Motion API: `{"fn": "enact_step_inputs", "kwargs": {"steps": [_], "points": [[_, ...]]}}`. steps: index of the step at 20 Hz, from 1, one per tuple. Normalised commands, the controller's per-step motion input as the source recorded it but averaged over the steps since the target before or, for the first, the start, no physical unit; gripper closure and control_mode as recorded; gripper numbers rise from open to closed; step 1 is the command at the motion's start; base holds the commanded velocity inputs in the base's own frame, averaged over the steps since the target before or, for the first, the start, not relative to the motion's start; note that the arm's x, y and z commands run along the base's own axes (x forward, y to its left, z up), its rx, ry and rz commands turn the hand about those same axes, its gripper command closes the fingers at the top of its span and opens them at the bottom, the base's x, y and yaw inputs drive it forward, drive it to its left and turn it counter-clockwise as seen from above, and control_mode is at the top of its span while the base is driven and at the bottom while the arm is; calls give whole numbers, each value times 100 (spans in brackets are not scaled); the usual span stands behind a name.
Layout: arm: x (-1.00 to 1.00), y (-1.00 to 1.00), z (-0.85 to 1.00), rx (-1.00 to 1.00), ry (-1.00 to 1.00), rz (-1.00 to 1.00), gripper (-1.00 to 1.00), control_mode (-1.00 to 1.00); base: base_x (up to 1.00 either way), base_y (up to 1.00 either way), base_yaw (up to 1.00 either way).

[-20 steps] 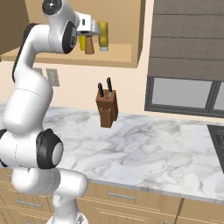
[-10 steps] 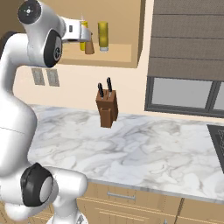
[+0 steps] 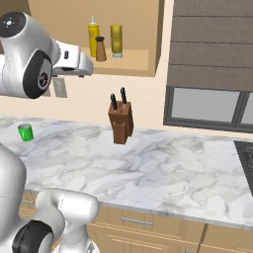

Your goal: There are various items on the counter. Only move the condiments/shakers into the cabinet.

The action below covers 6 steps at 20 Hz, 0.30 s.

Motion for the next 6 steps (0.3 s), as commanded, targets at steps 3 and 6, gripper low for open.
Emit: {"fn": "enact_step_inputs", "kwargs": {"steps": [3, 6], "points": [[-27, 0, -80, 0, 34, 0, -100, -100, 0, 0, 0], [0, 0, -90, 0, 38, 0, -100, -100, 0, 0, 0]]}}
